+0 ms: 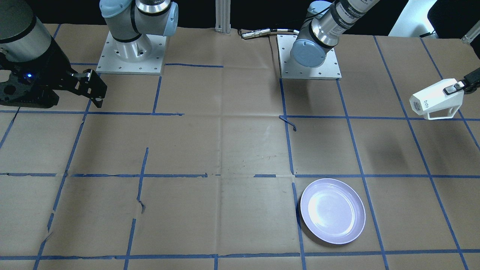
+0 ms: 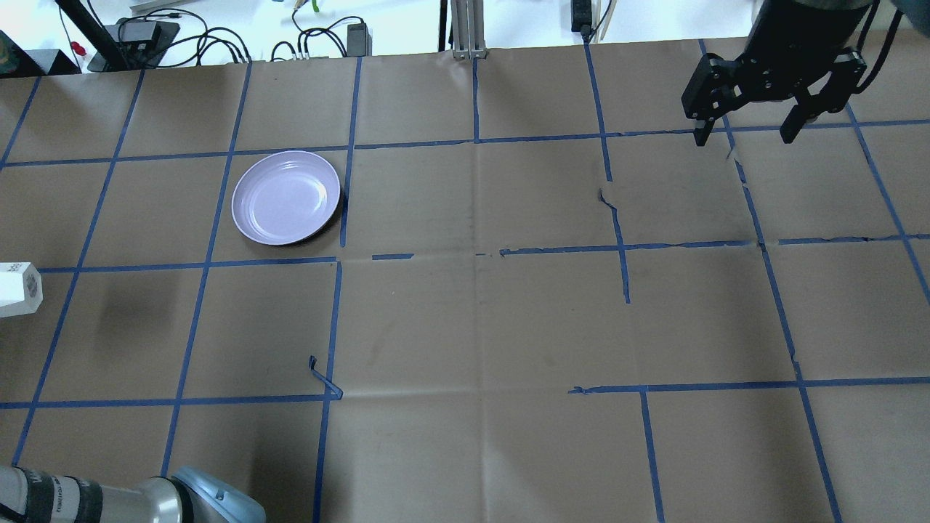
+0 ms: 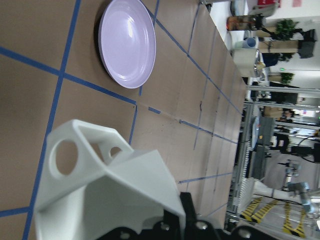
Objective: Flip cup and place on plate
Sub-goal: 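Carry the mug with the left gripper over the lavender plate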
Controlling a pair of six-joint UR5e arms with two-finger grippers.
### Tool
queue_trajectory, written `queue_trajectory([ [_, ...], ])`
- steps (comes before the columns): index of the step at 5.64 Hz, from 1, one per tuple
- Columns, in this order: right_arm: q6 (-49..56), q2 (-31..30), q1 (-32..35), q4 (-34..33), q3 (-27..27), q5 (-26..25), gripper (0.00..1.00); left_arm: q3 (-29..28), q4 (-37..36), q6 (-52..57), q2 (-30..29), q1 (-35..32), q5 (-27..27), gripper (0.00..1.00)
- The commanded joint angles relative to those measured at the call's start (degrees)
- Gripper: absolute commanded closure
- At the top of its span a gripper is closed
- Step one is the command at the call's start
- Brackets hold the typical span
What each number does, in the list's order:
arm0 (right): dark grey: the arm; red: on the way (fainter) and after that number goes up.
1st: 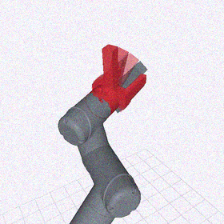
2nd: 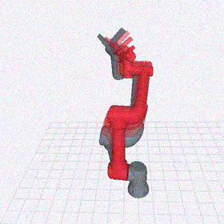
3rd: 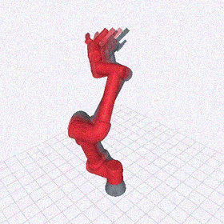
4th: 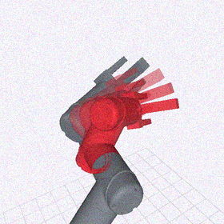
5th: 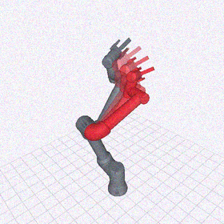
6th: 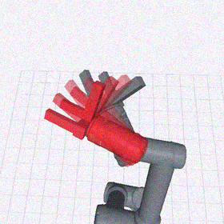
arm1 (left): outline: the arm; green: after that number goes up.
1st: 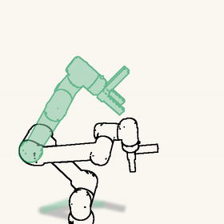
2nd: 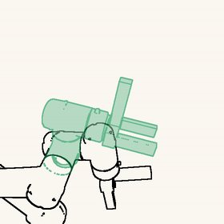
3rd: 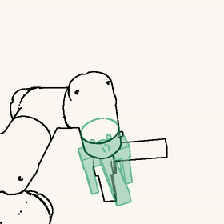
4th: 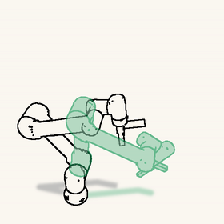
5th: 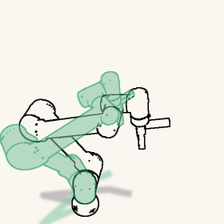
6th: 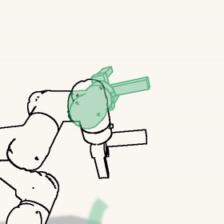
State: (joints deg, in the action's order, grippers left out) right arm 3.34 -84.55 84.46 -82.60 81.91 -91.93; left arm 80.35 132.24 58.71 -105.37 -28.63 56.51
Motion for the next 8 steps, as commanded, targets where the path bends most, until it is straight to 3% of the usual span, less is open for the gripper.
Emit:
queue_trajectory([
  [1, 0.0, 0.0, 0.0, 0.07, 0.0, 0.0, 0.0, -0.01, -15.09, -16.53, 6.99, -12.17, 4.1, 1.0],
  [3, 0.0, 0.0, 0.0, 0.07, 0.0, 0.0, 0.0, -0.1, -31.46, -33.16, 8.16, -30.78, 15.33, 1.0],
  [5, 0.0, 0.0, 0.0, -0.02, 0.0, 0.0, 0.0, -0.19, -45.52, -39.61, 6.51, -49.68, 26.84, 1.0],
  [6, 0.0, 0.0, 0.0, 0.07, 0.0, 0.0, 0.0, -0.19, -47.15, -39.64, 5.71, -55.17, 32.64, 1.0],
  [7, 0.0, 0.0, 0.0, 0.07, 0.0, 0.0, 0.0, 0.25, -47.77, -39.2, 4.75, -55.92, 33.74, 1.0],
  [8, 0.0, 0.0, 0.0, -0.02, 0.0, 0.0, 0.0, 1.38, -53.44, -39.02, 1.95, -55.93, 33.75, 1.0],
])
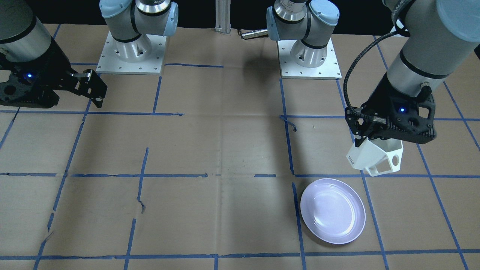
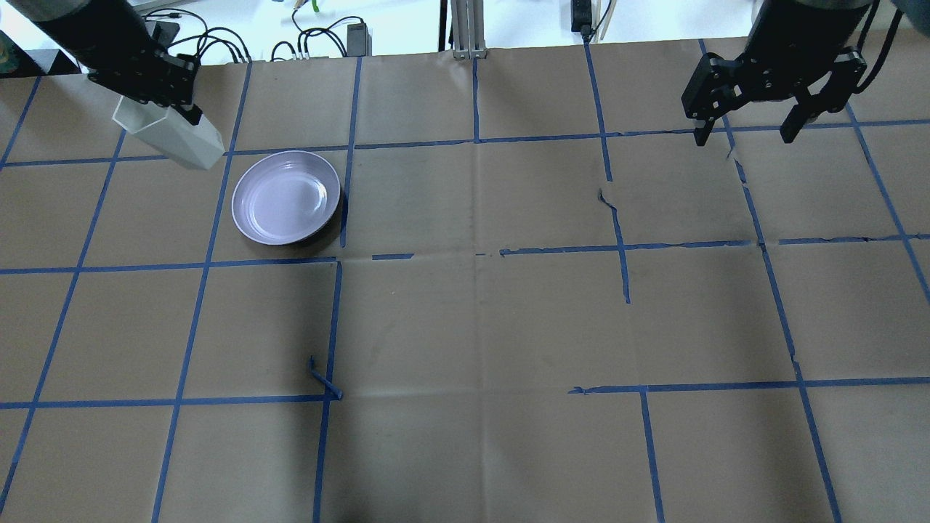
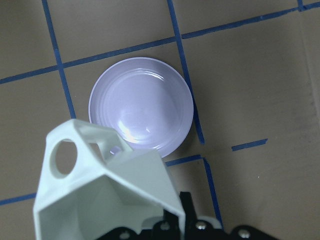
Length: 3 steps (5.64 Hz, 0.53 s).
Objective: Flip cup and place on plate
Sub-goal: 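Carry the mug with the left gripper over the lavender plate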
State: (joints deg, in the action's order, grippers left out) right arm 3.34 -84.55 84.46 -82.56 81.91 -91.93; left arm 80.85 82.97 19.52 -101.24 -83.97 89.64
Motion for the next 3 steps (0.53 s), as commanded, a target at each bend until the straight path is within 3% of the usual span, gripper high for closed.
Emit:
queue_trajectory([
  [1, 0.0, 0.0, 0.0, -0.06, 0.0, 0.0, 0.0, 0.89, -5.17, 0.34, -6.03, -0.58, 0.71, 1.0],
  [3, 0.0, 0.0, 0.0, 0.03, 0.0, 0.0, 0.0, 4.12, -14.52, 1.92, -12.55, -0.49, 0.71, 1.0],
])
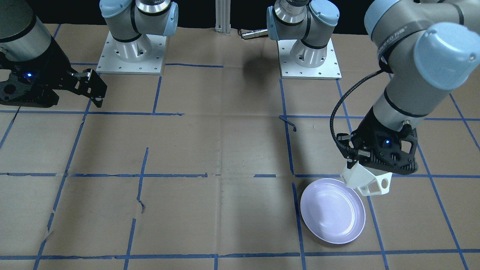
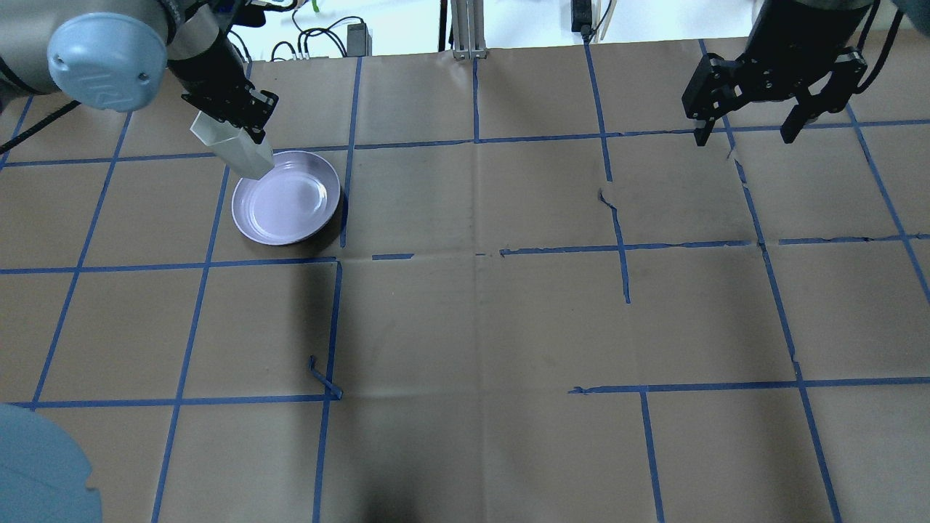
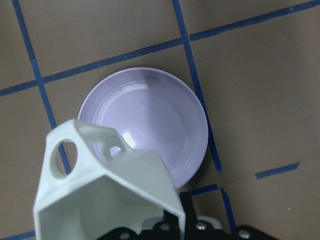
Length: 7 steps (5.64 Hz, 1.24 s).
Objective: Flip cup and place on plate
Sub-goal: 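Lower the mug upright onto the plate and open the left gripper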
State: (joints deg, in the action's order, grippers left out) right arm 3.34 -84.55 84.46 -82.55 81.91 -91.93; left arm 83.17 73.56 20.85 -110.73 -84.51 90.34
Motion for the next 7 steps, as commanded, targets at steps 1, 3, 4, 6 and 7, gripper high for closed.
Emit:
queue_trajectory([
  [1, 0.0, 0.0, 0.0, -0.07, 0.0, 0.0, 0.0, 3.56, -11.27, 0.51, -6.05, 0.05, 0.1, 1.0],
  [3, 0.0, 0.0, 0.0, 0.02, 0.0, 0.0, 0.0, 3.93, -14.5, 0.42, -10.45, 0.05, 0.36, 1.0],
  [4, 0.0, 0.0, 0.0, -0.07, 0.0, 0.0, 0.0, 3.93, -14.06, 0.51, -10.56, -0.04, 0.36, 0.79],
  [6, 0.0, 0.0, 0.0, -0.07, 0.0, 0.0, 0.0, 2.88, -10.83, 0.34, -7.32, -0.21, 3.67, 0.01],
  [7, 0.0, 0.0, -0.09, -0.07, 0.0, 0.0, 0.0, 2.52, -5.93, 0.34, -3.65, -0.3, 4.31, 0.01],
])
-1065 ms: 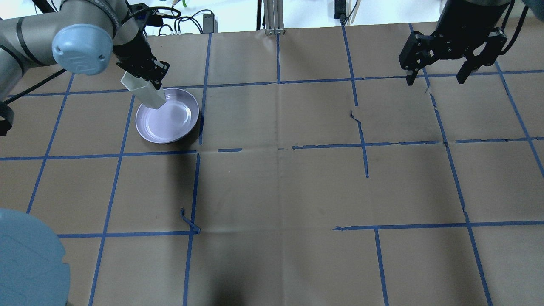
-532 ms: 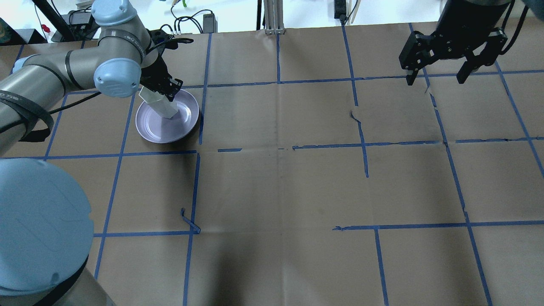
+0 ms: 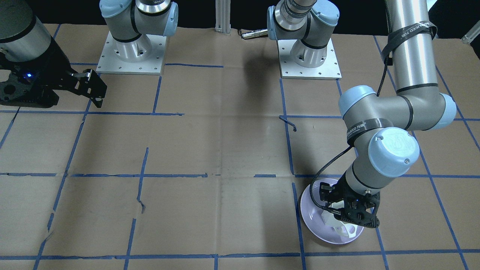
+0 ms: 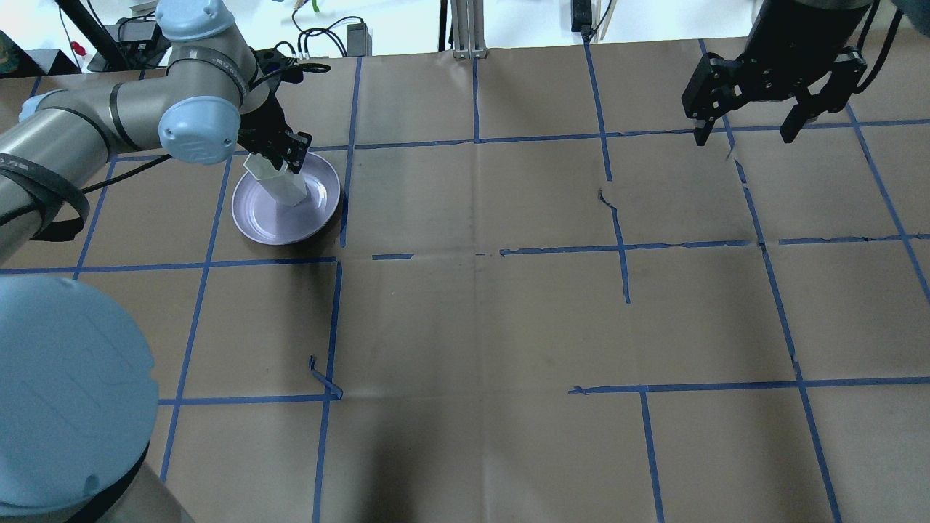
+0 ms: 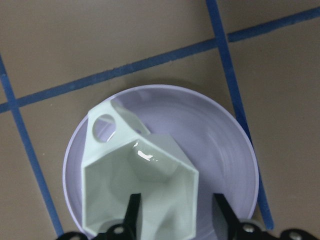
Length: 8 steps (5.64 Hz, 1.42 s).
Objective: Flip cup and place on plate
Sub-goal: 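Lower the mug upright onto the plate and open the left gripper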
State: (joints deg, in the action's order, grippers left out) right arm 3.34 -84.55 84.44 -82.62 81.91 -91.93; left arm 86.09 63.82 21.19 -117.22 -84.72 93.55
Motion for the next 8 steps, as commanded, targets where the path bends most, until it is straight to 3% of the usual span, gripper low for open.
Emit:
queue_trajectory([
  [1, 0.0, 0.0, 0.02, 0.09, 0.0, 0.0, 0.0, -0.05, 8.73, -2.01, 8.26, -0.53, 1.11, 0.01],
  [2, 0.0, 0.0, 0.02, 0.09, 0.0, 0.0, 0.0, 0.39, 14.18, -10.13, 13.19, -1.75, 0.76, 0.01],
  [4, 0.0, 0.0, 0.02, 0.0, 0.0, 0.0, 0.0, 0.3, 21.16, -23.94, 19.29, -10.94, 0.84, 0.01],
  [5, 0.0, 0.0, 0.02, 0.0, 0.0, 0.0, 0.0, -0.13, 25.96, -24.18, 21.31, -12.21, 0.93, 0.01],
  [6, 0.0, 0.0, 0.02, 0.09, 0.0, 0.0, 0.0, 1.17, 27.49, -23.66, 24.81, -10.83, 0.85, 0.01],
  [8, 0.0, 0.0, -0.07, 0.0, 0.0, 0.0, 0.0, 1.36, 28.47, -20.6, 26.07, -6.7, 0.23, 0.01],
])
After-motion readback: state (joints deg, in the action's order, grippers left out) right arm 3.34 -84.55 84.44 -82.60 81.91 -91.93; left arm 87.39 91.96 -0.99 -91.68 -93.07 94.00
